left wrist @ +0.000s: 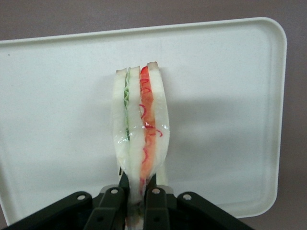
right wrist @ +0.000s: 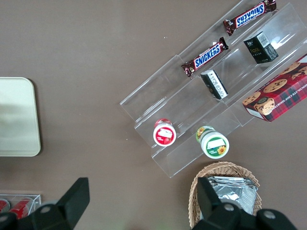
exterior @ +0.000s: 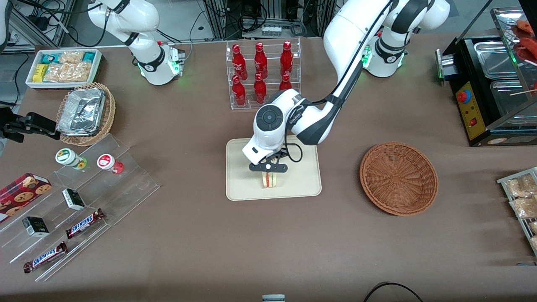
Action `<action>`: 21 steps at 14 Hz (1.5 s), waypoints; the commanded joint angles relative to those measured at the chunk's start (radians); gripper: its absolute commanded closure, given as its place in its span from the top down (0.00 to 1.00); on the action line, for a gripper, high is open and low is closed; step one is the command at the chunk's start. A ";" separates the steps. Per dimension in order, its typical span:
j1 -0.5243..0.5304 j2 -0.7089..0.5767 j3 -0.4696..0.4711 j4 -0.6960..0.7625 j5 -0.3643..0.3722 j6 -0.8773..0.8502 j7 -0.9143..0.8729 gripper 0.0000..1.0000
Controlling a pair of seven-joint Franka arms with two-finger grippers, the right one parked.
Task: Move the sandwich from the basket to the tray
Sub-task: 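Lower the sandwich onto the tray and open the left gripper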
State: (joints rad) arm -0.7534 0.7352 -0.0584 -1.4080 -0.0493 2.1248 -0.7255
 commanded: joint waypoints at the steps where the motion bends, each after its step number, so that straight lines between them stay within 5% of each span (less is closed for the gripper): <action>1: -0.024 0.019 0.009 0.030 -0.014 -0.003 -0.009 0.02; 3: -0.027 0.020 0.009 0.030 -0.012 -0.003 -0.006 0.97; 10: 0.017 -0.078 0.015 0.040 -0.012 -0.086 -0.008 1.00; 21: 0.255 -0.457 0.015 -0.037 0.000 -0.474 -0.035 1.00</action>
State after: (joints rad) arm -0.5490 0.3737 -0.0340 -1.3673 -0.0494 1.6788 -0.7472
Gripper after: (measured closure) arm 0.000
